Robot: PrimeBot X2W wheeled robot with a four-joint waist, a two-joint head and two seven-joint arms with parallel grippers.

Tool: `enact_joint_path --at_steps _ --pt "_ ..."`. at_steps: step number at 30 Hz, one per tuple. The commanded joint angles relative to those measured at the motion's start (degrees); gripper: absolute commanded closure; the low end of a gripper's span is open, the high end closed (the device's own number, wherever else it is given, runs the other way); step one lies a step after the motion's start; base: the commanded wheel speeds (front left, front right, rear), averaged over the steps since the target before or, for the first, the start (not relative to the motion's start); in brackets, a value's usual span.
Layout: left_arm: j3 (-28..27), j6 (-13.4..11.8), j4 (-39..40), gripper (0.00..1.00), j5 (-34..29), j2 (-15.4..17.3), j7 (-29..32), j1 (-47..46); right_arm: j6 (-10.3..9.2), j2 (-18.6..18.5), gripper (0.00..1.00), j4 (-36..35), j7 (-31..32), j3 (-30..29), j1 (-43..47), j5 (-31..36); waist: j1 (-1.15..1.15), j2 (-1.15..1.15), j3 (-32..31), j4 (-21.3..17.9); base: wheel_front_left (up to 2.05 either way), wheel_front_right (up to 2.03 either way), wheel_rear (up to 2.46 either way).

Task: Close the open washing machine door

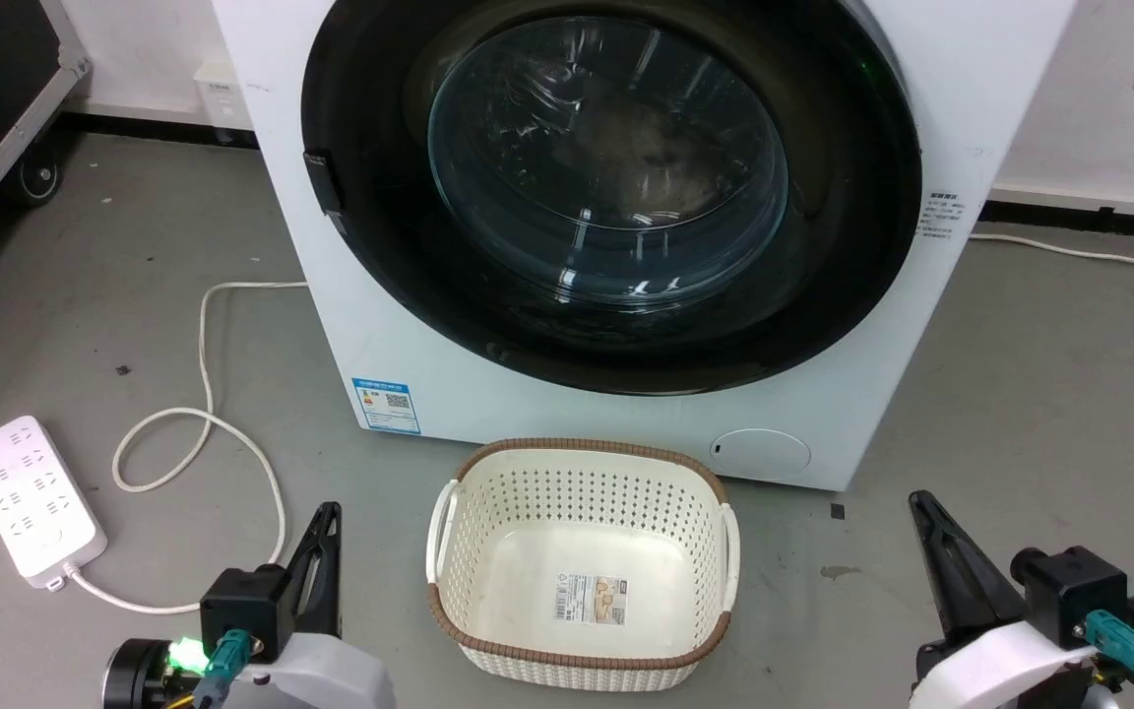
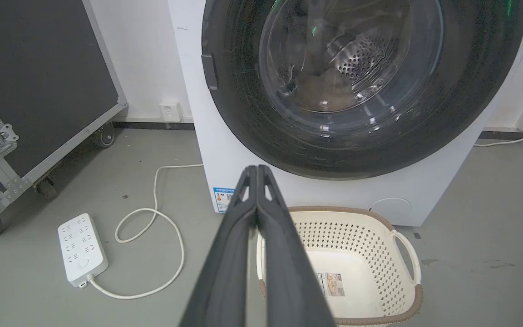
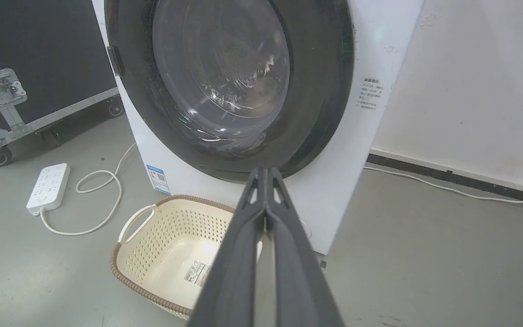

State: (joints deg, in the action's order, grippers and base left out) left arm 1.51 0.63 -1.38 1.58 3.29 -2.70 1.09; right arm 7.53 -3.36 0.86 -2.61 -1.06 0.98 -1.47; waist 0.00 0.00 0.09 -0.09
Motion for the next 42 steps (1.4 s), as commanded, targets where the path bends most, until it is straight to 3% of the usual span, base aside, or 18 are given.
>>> enact_joint_path --at_steps 1,42 --pt "-0.3 -0.3 0.3 1.00 -0.6 -0.1 0.4 -0.9 -0.03 0.3 1.00 -0.4 0.3 0.2 -0.7 0.5 0.00 0.00 0.0 0.0 0.00 0.00 0.00" --pt "-1.5 -0.6 1.4 1.00 -1.6 -0.4 2.7 -1.1 -0.04 0.5 1.00 -0.9 2.6 1.1 -1.0 1.5 0.00 0.00 -0.1 0.1 0.00 0.00 0.00"
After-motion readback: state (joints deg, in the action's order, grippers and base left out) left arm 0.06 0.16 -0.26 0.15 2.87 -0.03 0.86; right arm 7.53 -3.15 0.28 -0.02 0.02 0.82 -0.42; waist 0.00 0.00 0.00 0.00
